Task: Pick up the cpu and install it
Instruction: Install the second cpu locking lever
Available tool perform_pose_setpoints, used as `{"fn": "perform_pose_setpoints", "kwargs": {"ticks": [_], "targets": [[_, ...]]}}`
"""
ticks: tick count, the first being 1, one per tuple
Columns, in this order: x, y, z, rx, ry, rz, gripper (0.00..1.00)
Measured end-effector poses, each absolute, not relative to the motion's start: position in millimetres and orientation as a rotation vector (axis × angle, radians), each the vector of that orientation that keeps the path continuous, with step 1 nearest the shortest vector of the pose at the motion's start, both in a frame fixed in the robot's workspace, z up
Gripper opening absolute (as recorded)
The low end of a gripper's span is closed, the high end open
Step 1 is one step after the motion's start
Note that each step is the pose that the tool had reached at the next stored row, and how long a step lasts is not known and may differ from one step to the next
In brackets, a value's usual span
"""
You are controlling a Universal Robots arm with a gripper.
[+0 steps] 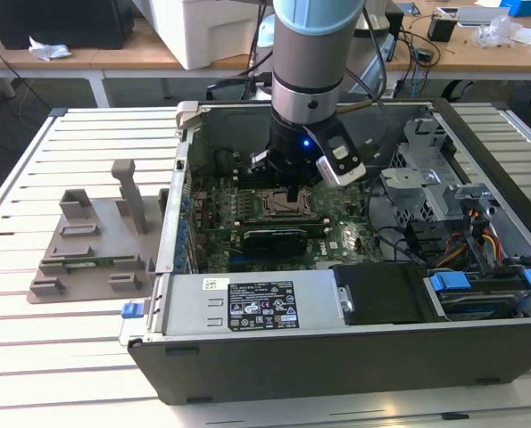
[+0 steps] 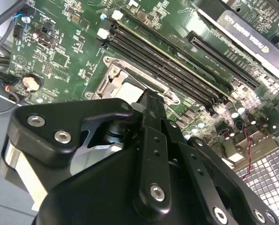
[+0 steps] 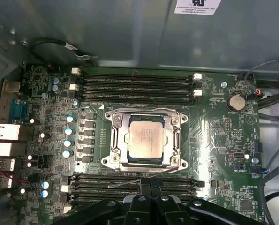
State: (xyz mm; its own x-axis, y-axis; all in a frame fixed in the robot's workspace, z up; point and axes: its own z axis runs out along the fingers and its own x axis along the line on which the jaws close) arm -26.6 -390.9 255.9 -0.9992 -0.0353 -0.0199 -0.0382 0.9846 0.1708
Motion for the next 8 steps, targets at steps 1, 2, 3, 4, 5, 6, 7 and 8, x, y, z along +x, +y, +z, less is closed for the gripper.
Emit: {"fn": "perform_pose_setpoints", "kwargs": {"ticks": [1, 2, 3, 4, 5, 6, 7, 8], "targets": [[-26.9, -390.9, 255.7, -0.058, 3.113, 0.269, 0.11], [-27.0, -390.9, 255.5, -0.058, 3.113, 0.269, 0.11], [-27.2, -390.9, 255.2, -0.058, 3.113, 0.269, 0.11], [-27.5, -390.9, 254.9, -0.058, 3.113, 0.269, 0.11], [-28.2, -390.9, 254.5, -0.058, 3.113, 0.268, 0.11], [-28.6, -390.9, 254.0, -0.058, 3.113, 0.269, 0.11], [-29.1, -390.9, 253.6, -0.058, 3.113, 0.269, 0.11], [-29.6, -390.9, 253.1, -0.058, 3.113, 0.269, 0.11]]}}
